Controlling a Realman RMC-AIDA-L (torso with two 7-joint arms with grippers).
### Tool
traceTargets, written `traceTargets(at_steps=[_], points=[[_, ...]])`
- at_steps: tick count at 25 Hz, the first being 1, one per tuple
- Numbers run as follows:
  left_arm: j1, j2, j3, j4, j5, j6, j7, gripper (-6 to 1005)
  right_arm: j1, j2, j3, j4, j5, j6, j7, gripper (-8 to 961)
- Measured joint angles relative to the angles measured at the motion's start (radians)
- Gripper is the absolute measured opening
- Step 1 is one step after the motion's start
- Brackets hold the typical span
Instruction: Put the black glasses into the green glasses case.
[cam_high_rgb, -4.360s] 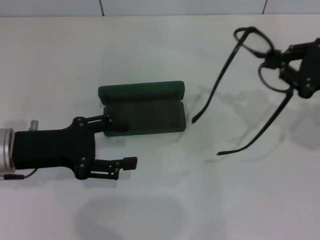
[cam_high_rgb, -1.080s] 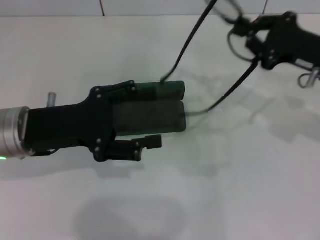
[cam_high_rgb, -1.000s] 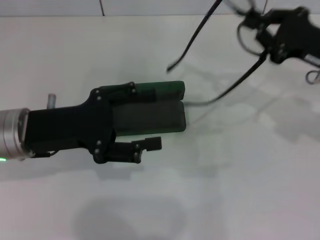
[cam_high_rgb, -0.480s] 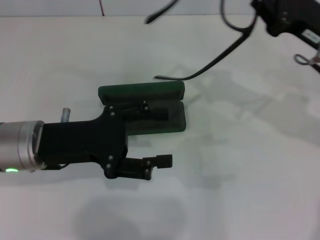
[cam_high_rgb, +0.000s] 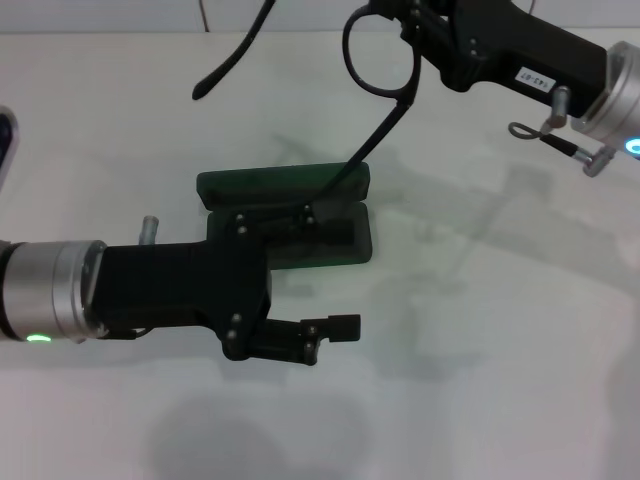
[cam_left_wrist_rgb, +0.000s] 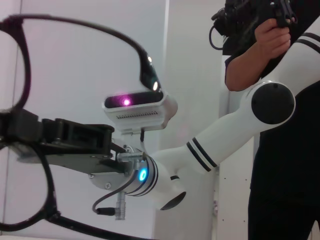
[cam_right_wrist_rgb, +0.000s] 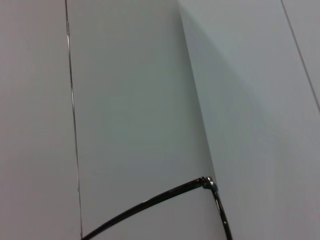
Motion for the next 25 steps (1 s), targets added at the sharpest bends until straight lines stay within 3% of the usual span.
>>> traceTargets(at_steps=[11, 25], points=[[-0.002, 0.001, 0.003, -0.004, -0.013, 0.0, 0.002, 830, 0.006, 0.0, -0.095, 0.004, -0.002, 0.059, -0.012, 83], [0.003, 0.001, -0.004, -0.004, -0.047, -0.003, 0.004, 828, -0.031, 0.0, -0.129, -0.007, -0.007, 0.081, -0.039, 89]])
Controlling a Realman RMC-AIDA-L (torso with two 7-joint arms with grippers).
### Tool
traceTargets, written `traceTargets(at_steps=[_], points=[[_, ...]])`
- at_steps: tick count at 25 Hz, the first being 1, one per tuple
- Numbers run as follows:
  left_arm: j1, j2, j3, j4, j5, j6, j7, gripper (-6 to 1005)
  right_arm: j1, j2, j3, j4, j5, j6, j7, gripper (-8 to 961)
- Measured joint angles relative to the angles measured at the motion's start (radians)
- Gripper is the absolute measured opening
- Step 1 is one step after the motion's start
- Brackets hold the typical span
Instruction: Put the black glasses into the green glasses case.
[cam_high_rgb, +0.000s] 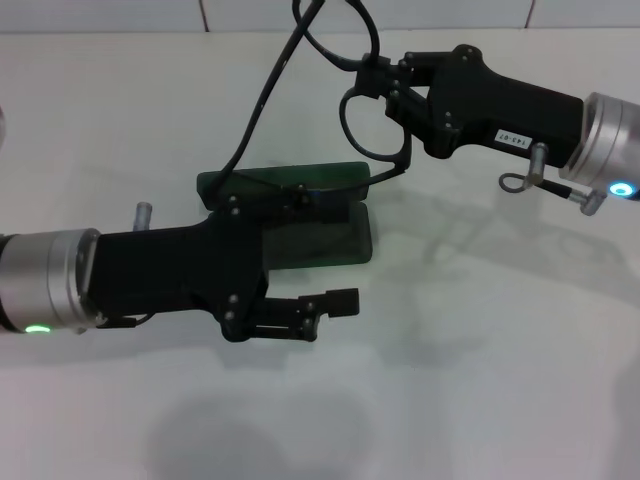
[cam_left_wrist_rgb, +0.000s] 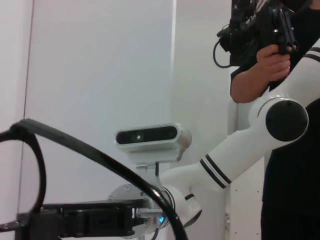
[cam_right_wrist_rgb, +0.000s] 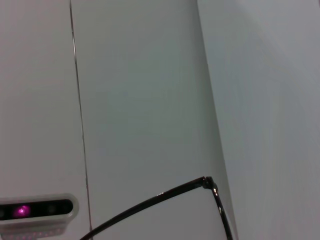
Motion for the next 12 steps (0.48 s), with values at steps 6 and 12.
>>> traceTargets(at_steps=[6, 12], points=[[-0.003, 0.0, 0.007, 0.0, 0.015, -0.009, 0.044, 792, -0.005, 0.0, -0.001, -0.003, 0.006, -0.03, 0.002, 91], [-0.006, 0.0, 0.008, 0.0, 0.016, -0.015, 0.049, 595, -0.01, 0.0, -0.001, -0.013, 0.006, -0.046, 0.009, 93]])
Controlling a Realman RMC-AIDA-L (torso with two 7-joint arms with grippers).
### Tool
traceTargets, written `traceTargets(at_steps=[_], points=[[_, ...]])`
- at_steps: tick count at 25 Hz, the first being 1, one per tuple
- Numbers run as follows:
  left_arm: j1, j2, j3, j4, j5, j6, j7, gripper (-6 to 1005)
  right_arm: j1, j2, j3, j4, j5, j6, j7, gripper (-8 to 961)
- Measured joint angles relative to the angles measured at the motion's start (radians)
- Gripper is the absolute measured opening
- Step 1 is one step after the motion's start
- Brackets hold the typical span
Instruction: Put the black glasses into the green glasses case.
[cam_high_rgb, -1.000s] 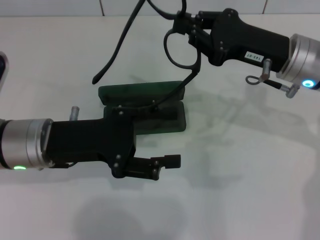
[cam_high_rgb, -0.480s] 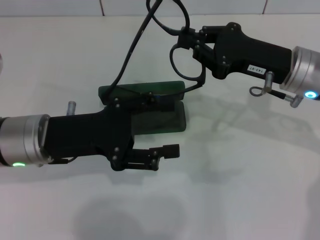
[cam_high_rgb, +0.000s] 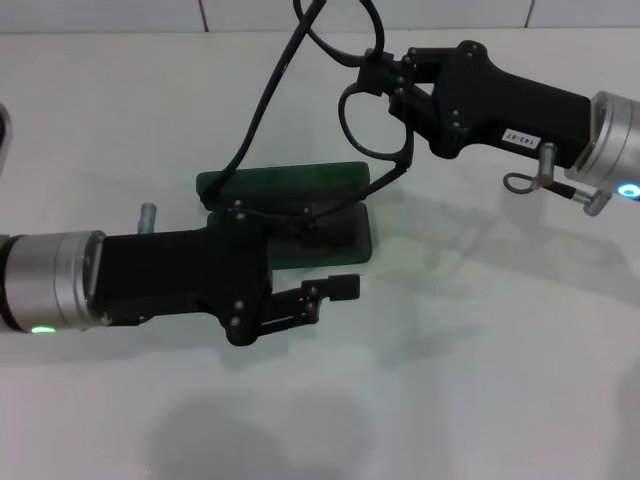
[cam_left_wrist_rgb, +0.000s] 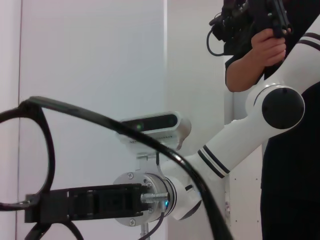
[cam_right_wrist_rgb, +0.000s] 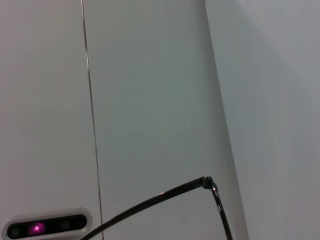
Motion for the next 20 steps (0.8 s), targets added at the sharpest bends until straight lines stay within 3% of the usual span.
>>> traceTargets(at_steps=[6, 11, 17, 20], points=[[0.0, 0.0, 0.0, 0.0, 0.001, -0.007, 0.022, 424, -0.001, 0.0, -0.001, -0.002, -0.005, -0.008, 0.001, 95], [0.0, 0.0, 0.0, 0.0, 0.001, -0.007, 0.023, 185, 0.003, 0.0, -0.027, -0.002, -0.003, -0.009, 0.001, 97], [-0.002, 0.0, 0.0, 0.0, -0.006, -0.007, 0.02, 9, 0.003, 0.0, -0.038, -0.002, -0.005, -0.004, -0.002, 100], [-0.003, 0.0, -0.001, 0.0, -0.009, -0.007, 0.02, 10, 0.002, 0.0, -0.046, -0.002, -0.007, -0.001, -0.003, 101]])
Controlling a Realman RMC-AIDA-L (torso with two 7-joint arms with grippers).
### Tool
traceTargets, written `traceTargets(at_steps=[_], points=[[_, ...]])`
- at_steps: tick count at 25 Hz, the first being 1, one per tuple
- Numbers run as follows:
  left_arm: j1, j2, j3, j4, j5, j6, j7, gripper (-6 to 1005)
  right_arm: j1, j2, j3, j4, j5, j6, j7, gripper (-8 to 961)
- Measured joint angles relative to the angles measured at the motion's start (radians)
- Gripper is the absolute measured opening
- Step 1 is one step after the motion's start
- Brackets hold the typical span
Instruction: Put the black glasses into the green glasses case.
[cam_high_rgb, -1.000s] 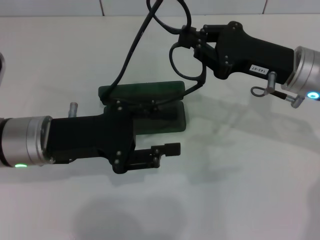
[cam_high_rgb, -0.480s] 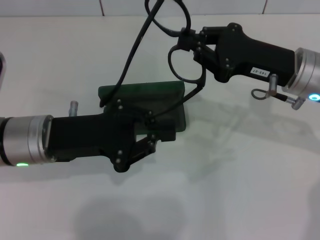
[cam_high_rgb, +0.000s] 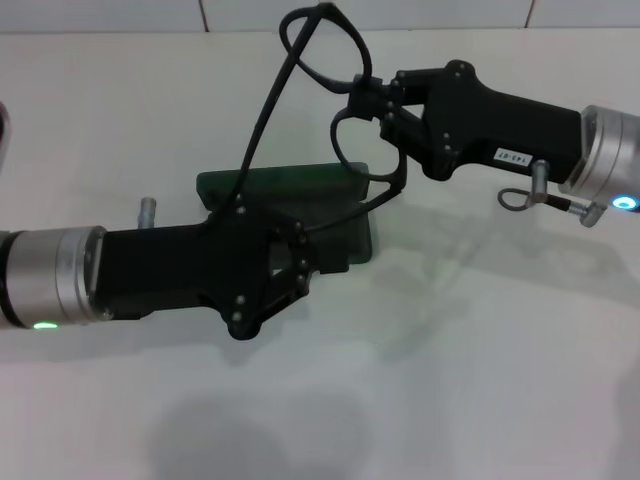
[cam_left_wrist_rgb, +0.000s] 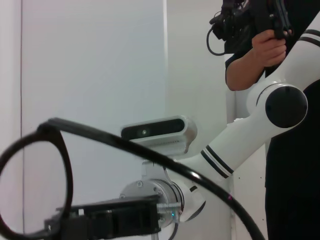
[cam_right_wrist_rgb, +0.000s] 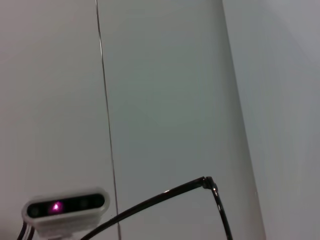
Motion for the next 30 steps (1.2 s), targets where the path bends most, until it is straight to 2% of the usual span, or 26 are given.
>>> traceTargets(at_steps=[9, 30], points=[[-0.001, -0.002, -0.002, -0.003, -0.039, -0.001, 0.003, 12, -0.001, 0.0, -0.061, 0.0, 0.0, 0.001, -0.002, 104], [-0.04, -0.006, 0.0, -0.062, -0.106, -0.041, 0.015, 12, -0.034, 0.0, -0.123, -0.04, 0.002, -0.04, 0.003, 112]])
